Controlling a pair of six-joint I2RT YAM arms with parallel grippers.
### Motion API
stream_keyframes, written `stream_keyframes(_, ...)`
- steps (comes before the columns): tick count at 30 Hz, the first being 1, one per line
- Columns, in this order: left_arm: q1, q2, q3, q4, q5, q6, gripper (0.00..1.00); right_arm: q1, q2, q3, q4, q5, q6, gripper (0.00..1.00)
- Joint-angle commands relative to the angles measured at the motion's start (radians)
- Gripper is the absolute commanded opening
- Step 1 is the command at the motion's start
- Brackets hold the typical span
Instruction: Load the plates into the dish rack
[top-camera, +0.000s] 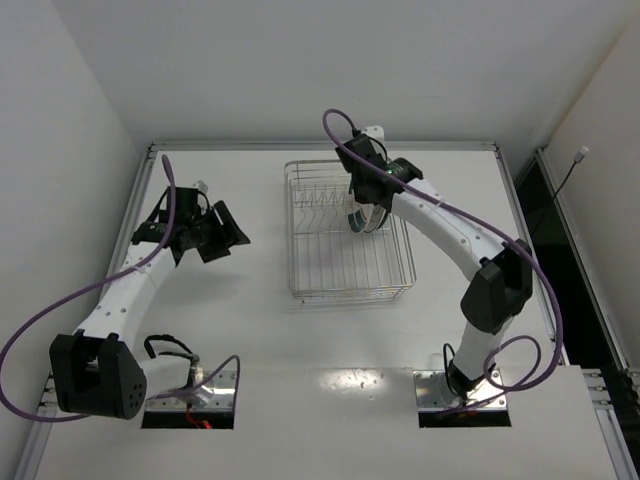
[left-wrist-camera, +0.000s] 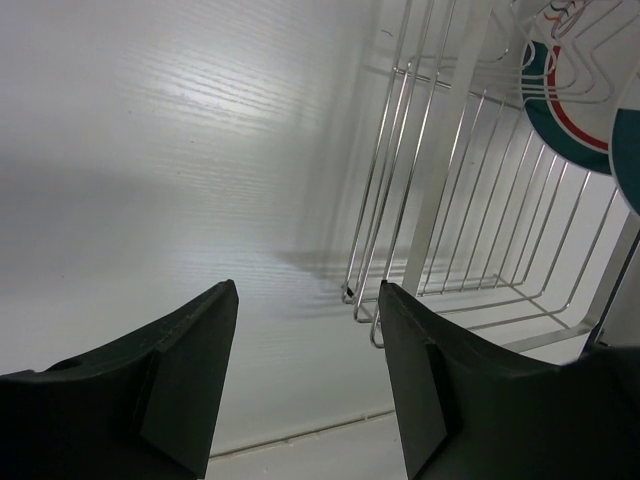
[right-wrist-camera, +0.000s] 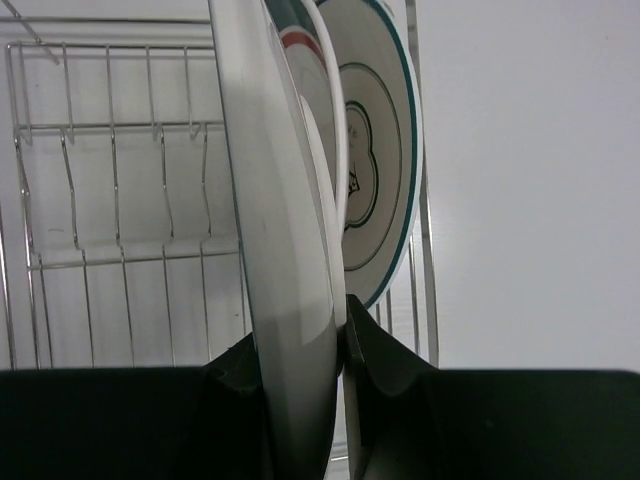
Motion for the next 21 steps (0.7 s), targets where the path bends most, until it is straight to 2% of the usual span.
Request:
stream_keyframes(1,0.011,-0.013,0.016,-0.003,-0.011,0.025,0.55,0.011,0.028,0.086,0.039,0.090,-0.058,0.00)
stream_keyframes(6,0.011,-0.013,0.016,-0.003,-0.011,0.034,0.55,0.011,0.101,0.115,0.082,0.081,-0.092,0.00)
stream_keyframes(12,0.020,-0.013,0.016,-0.012,-0.011,0.043,0.55,-0.007,0.235,0.206,0.031,0.046,-0.092,0.01)
stream_keyframes(15,0.020,-0.004,0.016,-0.012,-0.011,0.043,0.55,-0.007,0.235,0.191,0.031,0.012,-0.074,0.12)
stream_keyframes(16,0.020,-0.003,0.016,-0.012,-0.020,0.043,0.55,-0.007,0.235,0.191,0.031,0.000,-0.074,0.18)
stream_keyframes(17,0.020,-0.003,0.016,-0.012,-0.020,0.043,0.55,-0.007,0.221,0.180,0.042,0.000,-0.074,0.29)
stream_keyframes(21,0.020,0.006,0.025,-0.012,-0.029,0.053,0.55,-0.007,0.134,0.134,0.042,-0.009,-0.063,0.49)
